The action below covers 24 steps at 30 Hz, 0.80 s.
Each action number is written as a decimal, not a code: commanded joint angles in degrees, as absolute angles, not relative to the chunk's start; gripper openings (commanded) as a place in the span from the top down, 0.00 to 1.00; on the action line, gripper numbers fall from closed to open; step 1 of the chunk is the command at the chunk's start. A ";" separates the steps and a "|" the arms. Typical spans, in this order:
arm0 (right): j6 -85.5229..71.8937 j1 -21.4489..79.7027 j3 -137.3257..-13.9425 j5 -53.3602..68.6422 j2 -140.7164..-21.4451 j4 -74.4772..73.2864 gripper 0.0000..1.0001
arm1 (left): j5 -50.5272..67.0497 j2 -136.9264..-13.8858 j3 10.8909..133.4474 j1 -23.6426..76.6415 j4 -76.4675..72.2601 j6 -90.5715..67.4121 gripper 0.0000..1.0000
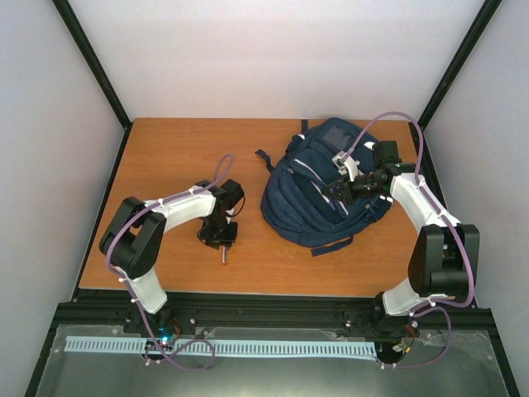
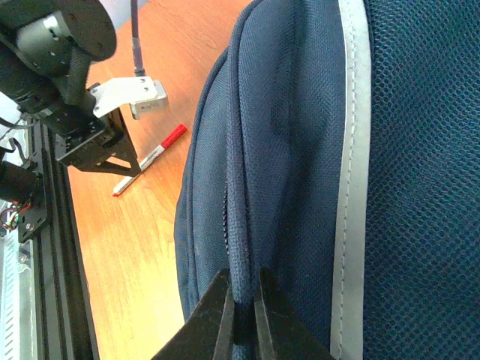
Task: Pack the student bag
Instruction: Pick up the stationery from the center of the board.
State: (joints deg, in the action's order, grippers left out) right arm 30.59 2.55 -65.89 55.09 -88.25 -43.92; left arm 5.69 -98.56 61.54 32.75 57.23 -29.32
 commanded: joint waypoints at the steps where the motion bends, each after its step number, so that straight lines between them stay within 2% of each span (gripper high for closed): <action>1: 31.10 2.72 -66.12 59.85 -85.83 -44.56 0.97 | 5.61 -101.55 63.38 32.75 56.03 -29.53 0.69; 7: 31.03 2.72 -66.18 59.90 -85.99 -44.56 0.97 | 4.64 -103.26 63.82 32.78 55.87 -29.53 0.78; 13: 30.83 2.72 -66.15 60.07 -86.18 -44.52 0.97 | 4.21 -104.00 64.01 32.78 56.48 -29.29 0.97; 21: 28.21 2.72 -67.99 56.86 -85.93 -44.10 0.97 | 4.20 -97.49 68.31 33.13 61.77 -29.34 0.98; 24: 26.90 2.74 -70.24 54.17 -86.13 -45.07 0.97 | 8.93 -93.32 70.96 33.22 60.51 -27.91 0.98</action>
